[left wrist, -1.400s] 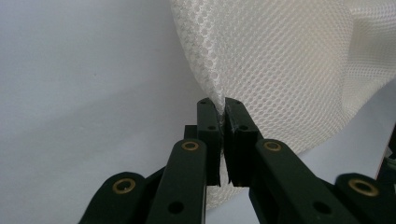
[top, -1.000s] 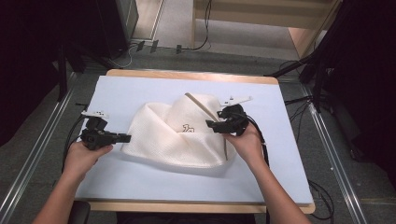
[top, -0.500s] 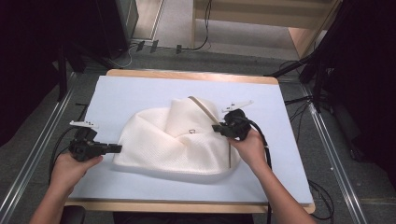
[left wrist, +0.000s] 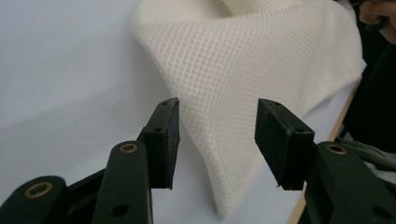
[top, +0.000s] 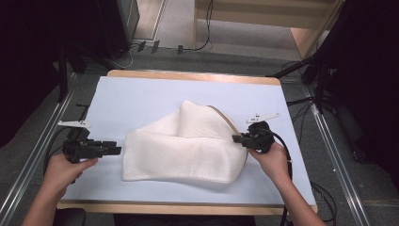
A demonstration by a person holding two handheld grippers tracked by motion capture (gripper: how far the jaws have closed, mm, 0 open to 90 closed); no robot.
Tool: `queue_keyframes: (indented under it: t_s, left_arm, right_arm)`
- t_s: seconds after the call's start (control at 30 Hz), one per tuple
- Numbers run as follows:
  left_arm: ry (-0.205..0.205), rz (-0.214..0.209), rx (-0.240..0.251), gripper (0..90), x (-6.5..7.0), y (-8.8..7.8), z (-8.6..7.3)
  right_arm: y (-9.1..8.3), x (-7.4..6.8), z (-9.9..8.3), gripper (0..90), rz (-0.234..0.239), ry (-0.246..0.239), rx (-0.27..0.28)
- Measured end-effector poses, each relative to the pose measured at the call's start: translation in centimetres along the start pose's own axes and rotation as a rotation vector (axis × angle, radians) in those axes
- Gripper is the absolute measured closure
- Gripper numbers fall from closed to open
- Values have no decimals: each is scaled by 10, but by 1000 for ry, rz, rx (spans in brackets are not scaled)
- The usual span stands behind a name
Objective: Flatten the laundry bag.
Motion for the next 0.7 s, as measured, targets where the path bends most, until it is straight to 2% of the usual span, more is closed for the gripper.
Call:
queue_keyframes:
  t_s: [0.17,0.23,0.47,0.6,0.7]
  left_arm:
    - [-17,37,20,502,-12,1,29]
    - [-17,70,14,496,-16,6,42]
    - [-2,119,-24,461,-29,37,80]
    - [10,131,-53,457,-35,57,94]
    - [28,166,-87,450,-38,71,99]
  right_arm:
    - [2,0,1,812,-3,-1,8]
    - [2,0,0,807,-1,-1,14]
    - [5,-1,-3,794,1,0,24]
    - [6,-2,-4,792,-6,-5,28]
    - [5,-3,-4,785,-7,0,30]
Point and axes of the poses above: each handheld gripper's, and its own axes: y roughly forward along the jaws, z roughly out of its top, x roughly to its right, the point moved 4 cm from there along y, roughly forward along the jaws, and after that the axes turned 14 degrees about -x, right-handed, at the moved point
